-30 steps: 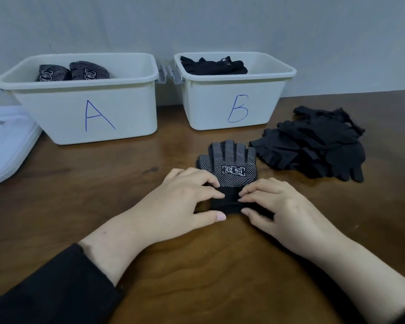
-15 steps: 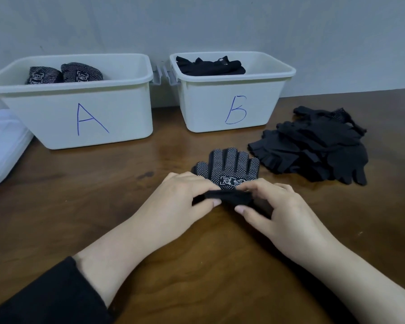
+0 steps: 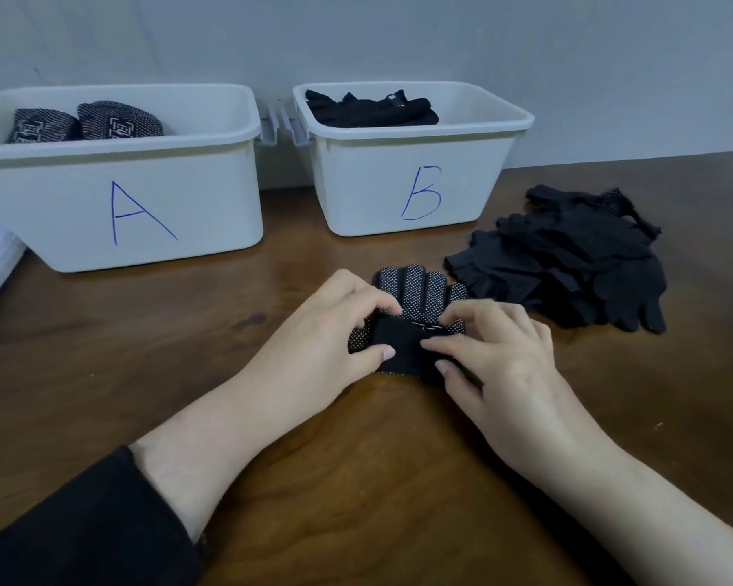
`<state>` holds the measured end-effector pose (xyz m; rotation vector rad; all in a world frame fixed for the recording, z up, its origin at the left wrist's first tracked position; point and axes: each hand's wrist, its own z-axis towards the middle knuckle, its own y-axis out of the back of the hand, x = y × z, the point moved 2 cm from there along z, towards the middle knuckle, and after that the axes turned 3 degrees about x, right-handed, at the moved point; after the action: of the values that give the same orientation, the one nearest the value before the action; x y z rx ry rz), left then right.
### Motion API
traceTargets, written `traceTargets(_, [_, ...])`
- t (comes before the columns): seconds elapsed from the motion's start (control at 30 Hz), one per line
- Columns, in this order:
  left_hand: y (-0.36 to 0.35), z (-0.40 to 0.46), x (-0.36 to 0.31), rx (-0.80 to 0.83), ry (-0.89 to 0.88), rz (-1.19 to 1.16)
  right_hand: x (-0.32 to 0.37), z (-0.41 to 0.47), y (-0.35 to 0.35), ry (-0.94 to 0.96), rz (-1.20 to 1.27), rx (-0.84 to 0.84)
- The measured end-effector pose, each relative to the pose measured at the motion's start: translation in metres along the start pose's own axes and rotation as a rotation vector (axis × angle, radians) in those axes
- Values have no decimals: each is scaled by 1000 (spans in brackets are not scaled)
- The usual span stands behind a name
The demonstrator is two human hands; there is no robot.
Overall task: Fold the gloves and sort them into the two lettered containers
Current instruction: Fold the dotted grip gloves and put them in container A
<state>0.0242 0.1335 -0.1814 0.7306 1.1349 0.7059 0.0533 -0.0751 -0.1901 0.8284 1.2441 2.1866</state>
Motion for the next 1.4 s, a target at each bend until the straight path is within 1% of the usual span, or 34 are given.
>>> traceTargets(0.07, [2,1,1,32,-142,193,0,-1,1,35,11,58])
traceTargets(0.13, [2,-1,2,104,-236,283,-3,-2,5,28,43,149])
traceTargets(0.23, [5,-6,8,223,-191,266,-7,-3,7,16,72,227])
traceTargets(0.37, [6,-6,12,287,-147,311,-9,3,7,-24,118,241])
traceTargets(0.47, [2,-3,11,246,-132,310,-12,6,5,-38,115,206])
traceTargets(0.63, [-1,2,8,96,-114,241,-8,10,4,-64,117,107])
traceTargets(0.77, [8,-7,4,53,-103,167,1,5,12,-54,148,111])
traceTargets(0.87, [13,-21,3,59,-14,34,9,-3,18,-107,271,139])
traceTargets(1.0, [15,-25,3,33,129,-214,8,2,18,-201,546,199])
traceTargets(1.07, [16,-21,0,-10,157,-331,5,12,17,-222,585,196])
traceTargets(1.13, [16,-15,1,-66,183,-379,2,27,16,-238,585,194])
traceTargets(1.2, [13,-6,3,-112,223,-374,-4,44,15,-259,562,215])
traceTargets(1.23, [12,-3,5,-140,243,-328,-8,53,13,-274,531,228])
traceTargets(1.3, [10,2,10,-189,248,-156,-14,67,9,-304,412,281])
traceTargets(1.37, [12,2,11,-192,163,0,-17,79,5,-303,251,366])
traceTargets(1.4, [12,2,11,-161,101,51,-17,84,3,-289,194,400])
